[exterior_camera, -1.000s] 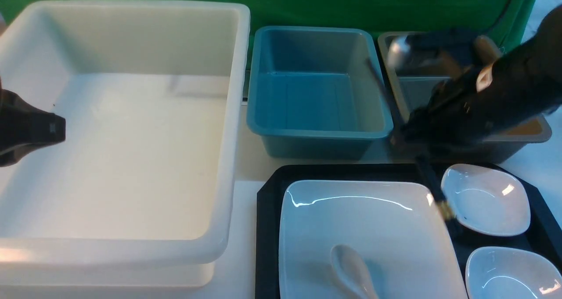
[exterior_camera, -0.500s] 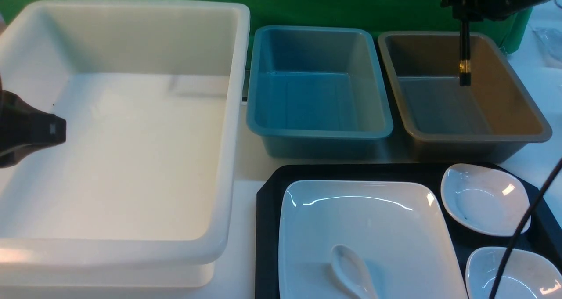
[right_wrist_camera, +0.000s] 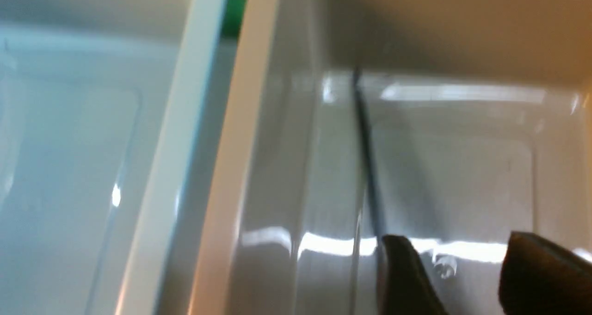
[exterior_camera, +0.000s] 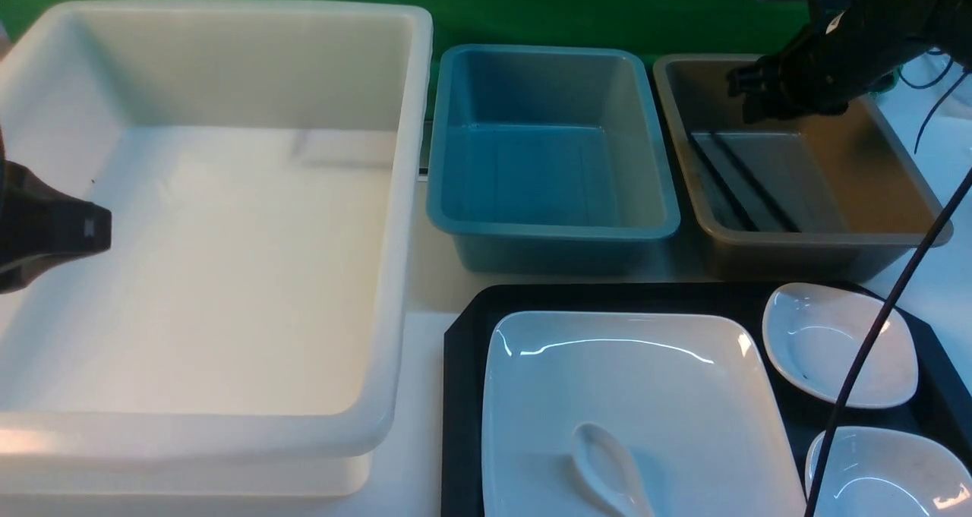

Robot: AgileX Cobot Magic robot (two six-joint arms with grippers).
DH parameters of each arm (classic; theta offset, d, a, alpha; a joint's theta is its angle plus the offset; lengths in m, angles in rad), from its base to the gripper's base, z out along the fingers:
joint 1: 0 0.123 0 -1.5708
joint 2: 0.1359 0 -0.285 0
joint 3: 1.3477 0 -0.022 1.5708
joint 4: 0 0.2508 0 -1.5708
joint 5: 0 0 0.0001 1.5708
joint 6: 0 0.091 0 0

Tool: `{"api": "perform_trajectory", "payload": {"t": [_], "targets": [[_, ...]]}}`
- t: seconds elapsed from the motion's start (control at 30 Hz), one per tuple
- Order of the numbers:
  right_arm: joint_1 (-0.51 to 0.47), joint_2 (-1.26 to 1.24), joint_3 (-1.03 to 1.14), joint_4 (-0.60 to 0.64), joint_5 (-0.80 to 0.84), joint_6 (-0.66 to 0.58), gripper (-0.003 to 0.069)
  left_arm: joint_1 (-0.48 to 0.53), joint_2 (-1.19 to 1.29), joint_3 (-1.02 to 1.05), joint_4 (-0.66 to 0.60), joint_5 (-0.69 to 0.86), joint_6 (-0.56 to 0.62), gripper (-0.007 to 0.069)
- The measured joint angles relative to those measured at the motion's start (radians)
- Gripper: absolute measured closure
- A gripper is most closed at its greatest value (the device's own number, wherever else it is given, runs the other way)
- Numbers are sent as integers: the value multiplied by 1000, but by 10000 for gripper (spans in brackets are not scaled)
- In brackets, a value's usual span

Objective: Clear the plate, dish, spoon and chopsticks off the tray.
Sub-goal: Use the right arm to grab a soup spoon from the plate

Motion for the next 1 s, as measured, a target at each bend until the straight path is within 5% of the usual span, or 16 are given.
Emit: {"api": "perform_trajectory", "payload": {"t": [0.1,0.3,0.47,0.63,0.73,0.87,1.0], "targets": [[1,-34,-6,0,137,-1,342,0,0,0,0,-3,0,607],[2,-220,-5,97,453,-76,604,0,0,0,0,-4,0,607],[80,-434,165,183,453,-127,626,0,0,0,0,-4,0,607],[299,-590,401,176,436,-127,515,0,1,0,-3,-12,0,607],[543,-641,593,32,371,-26,327,0,1,0,-7,-18,0,607],[701,-626,741,-151,332,154,148,0,1,0,-6,-5,0,607],[747,-583,846,-193,243,244,93,0,1,0,15,-3,20,607]]}}
